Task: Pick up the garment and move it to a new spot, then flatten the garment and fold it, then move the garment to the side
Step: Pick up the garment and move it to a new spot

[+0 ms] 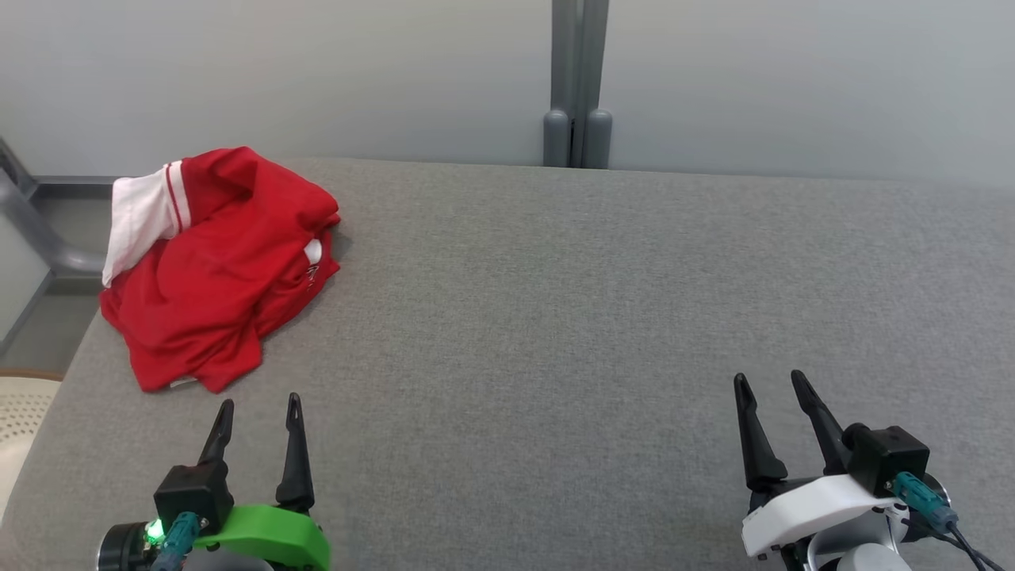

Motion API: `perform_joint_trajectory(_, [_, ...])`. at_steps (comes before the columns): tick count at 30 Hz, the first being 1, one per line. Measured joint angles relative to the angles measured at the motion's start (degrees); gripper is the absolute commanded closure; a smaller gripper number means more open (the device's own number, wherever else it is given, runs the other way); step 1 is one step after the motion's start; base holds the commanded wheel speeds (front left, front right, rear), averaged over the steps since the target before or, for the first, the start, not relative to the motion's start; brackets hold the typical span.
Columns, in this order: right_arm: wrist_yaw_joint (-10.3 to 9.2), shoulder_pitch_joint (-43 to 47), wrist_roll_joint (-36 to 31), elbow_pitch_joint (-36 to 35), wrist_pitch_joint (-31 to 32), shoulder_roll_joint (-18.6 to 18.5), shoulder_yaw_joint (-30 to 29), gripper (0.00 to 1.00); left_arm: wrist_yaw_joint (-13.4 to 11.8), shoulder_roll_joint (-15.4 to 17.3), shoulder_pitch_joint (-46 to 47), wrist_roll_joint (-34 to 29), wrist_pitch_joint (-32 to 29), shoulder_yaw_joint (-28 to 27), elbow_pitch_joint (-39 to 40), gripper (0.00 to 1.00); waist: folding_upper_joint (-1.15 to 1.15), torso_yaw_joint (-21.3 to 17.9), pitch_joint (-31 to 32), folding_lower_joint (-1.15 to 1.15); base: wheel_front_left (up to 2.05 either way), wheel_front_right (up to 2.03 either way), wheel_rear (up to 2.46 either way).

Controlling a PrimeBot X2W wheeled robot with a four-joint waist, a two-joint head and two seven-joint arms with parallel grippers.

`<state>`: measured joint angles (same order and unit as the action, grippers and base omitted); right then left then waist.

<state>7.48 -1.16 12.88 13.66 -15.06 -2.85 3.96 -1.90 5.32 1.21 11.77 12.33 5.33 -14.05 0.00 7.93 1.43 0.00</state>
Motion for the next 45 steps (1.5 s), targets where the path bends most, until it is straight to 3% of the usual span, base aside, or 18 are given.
perform_joint_trajectory(28, [0.00, -0.35, -0.78, 1.09, 0.00, 0.04, 1.49, 0.00, -3.24, 2.74, -2.60, 1.59, 0.43, -2.53, 1.98, 0.00, 0.00, 17.72, -0.70, 0.00, 0.00, 0.00, 0.00])
perform_joint_trajectory(35, [0.01, -0.40, -0.85, 1.07, 0.00, 0.05, 1.77, 0.00, -3.98, 2.80, -3.38, 1.81, 0.52, -2.71, 2.56, 0.00, 0.00, 19.16, -1.19, 0.00, 0.00, 0.00, 0.00])
perform_joint_trajectory(45, [0.01, -0.48, -1.01, 0.47, 0.00, 0.02, 1.71, 0.00, -4.08, 3.05, -2.71, 2.83, 0.88, -3.07, 2.25, 0.00, 0.00, 17.66, -1.71, 0.00, 0.00, 0.00, 0.00])
